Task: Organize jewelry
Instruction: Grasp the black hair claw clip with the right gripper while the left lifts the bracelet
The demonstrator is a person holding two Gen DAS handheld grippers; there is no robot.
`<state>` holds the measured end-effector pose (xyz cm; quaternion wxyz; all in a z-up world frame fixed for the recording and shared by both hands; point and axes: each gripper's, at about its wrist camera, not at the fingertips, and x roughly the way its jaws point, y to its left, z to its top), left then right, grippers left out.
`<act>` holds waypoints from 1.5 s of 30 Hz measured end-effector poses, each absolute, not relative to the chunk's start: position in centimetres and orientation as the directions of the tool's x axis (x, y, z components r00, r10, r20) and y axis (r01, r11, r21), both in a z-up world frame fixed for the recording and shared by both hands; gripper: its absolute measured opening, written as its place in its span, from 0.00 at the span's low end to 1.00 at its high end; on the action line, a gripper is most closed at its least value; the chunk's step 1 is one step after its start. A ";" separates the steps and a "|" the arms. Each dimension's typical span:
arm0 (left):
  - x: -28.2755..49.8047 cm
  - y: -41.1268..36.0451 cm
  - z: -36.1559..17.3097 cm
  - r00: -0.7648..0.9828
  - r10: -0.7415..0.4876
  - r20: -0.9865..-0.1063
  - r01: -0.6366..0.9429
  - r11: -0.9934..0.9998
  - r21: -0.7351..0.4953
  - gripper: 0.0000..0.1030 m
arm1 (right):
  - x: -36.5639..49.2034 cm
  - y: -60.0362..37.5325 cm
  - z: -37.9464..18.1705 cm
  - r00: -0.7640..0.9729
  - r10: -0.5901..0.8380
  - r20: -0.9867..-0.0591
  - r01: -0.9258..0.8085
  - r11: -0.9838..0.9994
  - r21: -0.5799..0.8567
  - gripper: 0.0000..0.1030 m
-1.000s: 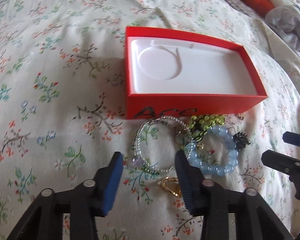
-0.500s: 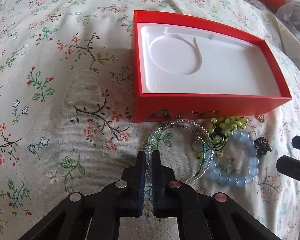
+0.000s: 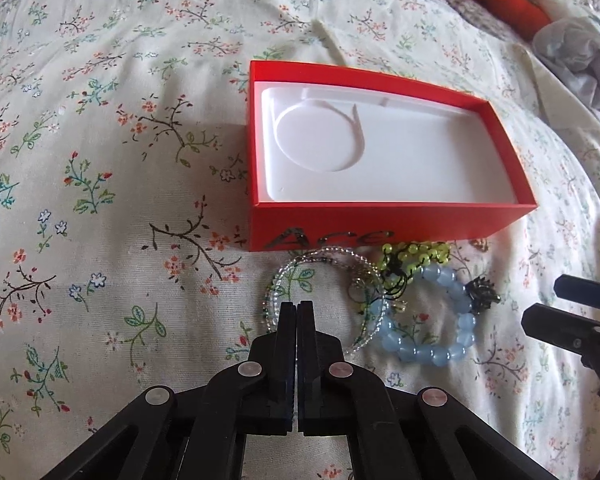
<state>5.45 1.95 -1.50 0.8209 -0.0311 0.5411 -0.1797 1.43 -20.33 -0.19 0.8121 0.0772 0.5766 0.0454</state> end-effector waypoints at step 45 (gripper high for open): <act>5.7 0.4 -2.1 0.350 -0.279 -0.894 0.324 0.932 -0.164 0.00 | 1.7 -21.1 -0.6 0.310 0.172 -0.935 0.049 0.979 0.197 0.82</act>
